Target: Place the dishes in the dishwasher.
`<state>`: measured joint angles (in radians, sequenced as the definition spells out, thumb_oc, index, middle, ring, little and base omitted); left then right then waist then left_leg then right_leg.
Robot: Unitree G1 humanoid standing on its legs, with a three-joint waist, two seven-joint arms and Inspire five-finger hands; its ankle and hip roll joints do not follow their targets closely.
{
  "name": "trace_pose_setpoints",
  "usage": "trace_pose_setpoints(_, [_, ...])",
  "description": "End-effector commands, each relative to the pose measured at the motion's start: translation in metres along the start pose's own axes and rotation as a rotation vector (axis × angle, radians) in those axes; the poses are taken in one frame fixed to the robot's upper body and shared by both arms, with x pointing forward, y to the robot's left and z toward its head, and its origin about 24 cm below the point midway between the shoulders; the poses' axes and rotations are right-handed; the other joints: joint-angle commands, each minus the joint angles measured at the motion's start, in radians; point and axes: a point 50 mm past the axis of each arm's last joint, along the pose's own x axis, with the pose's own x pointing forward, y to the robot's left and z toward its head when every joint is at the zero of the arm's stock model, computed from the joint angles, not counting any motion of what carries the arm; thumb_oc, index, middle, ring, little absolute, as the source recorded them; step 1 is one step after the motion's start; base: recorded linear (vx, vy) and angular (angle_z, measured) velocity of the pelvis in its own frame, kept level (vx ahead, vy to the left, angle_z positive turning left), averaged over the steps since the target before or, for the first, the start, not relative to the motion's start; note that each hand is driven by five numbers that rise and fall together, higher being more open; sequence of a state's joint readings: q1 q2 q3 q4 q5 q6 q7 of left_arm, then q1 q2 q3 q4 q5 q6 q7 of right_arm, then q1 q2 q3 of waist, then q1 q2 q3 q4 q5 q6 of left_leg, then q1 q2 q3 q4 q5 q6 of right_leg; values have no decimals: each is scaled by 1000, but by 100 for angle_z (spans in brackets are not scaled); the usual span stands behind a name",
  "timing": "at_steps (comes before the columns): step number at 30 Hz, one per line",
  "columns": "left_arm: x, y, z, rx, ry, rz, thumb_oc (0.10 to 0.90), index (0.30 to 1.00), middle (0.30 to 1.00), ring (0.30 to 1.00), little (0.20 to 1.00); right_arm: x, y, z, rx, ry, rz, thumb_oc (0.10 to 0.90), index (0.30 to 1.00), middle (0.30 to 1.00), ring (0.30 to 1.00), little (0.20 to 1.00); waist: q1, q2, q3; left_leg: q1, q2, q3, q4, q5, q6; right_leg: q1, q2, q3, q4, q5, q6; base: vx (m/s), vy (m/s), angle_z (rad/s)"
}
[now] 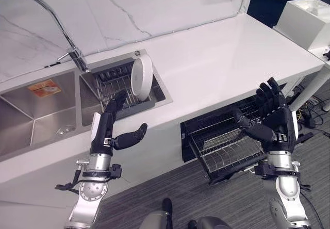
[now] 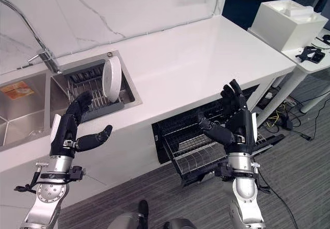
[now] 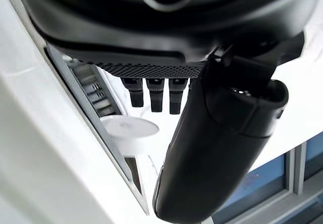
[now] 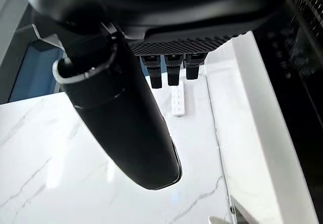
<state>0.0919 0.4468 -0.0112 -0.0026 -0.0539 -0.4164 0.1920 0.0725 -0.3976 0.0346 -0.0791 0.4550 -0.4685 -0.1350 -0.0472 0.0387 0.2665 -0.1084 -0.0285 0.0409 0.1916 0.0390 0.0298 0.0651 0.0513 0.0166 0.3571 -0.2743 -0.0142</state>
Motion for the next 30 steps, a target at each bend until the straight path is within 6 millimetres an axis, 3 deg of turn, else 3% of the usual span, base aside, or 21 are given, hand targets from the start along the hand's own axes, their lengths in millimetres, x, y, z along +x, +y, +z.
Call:
trace_pose_setpoints(1, [16,16,41,-2,-261,93,800,900,900,900,900,20,10,43,36,-260,60,800,900,900,900,900,16,-4,-87,-95,41,-10,108,-96,-77,-23,-14,-69,-57,61,55,34,45,3])
trace_pose_setpoints(9, [11,17,46,-6,-291,78,800,900,900,900,900,20,11,46,42,-275,65,800,900,900,900,900,35,-8,-101,-93,21,-47,108,-118,-70,-46,-22,-99,-57,60,57,-35,-5,12])
trace_pose_setpoints(18, [14,12,47,-55,-294,27,800,900,900,900,900,26,16,50,54,-299,94,800,900,900,900,900,49,-8,-97,-123,44,-21,108,-94,-89,-50,-13,-123,-57,56,51,-136,-48,20])
trace_pose_setpoints(20, [11,12,51,-94,-318,2,800,900,900,900,900,29,19,52,46,-305,102,800,900,900,900,900,69,-16,-87,-115,45,-76,108,-49,-100,-51,-19,-110,-57,63,46,-108,-16,21])
trace_pose_setpoints(22, [9,15,53,-134,-323,7,800,900,900,900,900,32,22,51,51,-303,110,800,900,900,900,900,78,-19,-82,-92,49,-119,108,-57,-101,-56,-29,-94,-57,67,48,-32,84,2])
trace_pose_setpoints(24, [8,16,55,-173,-342,-10,800,900,900,900,900,33,23,53,53,-318,107,800,900,900,900,900,73,-13,-85,-87,67,-115,108,-83,-100,-58,-32,-99,-57,67,50,-4,135,5])
trace_pose_setpoints(26, [14,9,63,-261,-395,-79,800,900,900,900,900,29,17,56,67,-340,52,800,900,900,900,900,43,-1,-92,-127,109,-47,108,-74,-119,-49,-38,-127,-57,64,60,50,154,26])
trace_pose_setpoints(30, [20,4,78,-397,-511,-171,800,900,900,900,900,29,14,56,87,-322,37,800,900,900,900,900,41,4,-103,-130,98,-55,108,-87,-112,-53,-72,-147,-57,70,74,85,102,27])
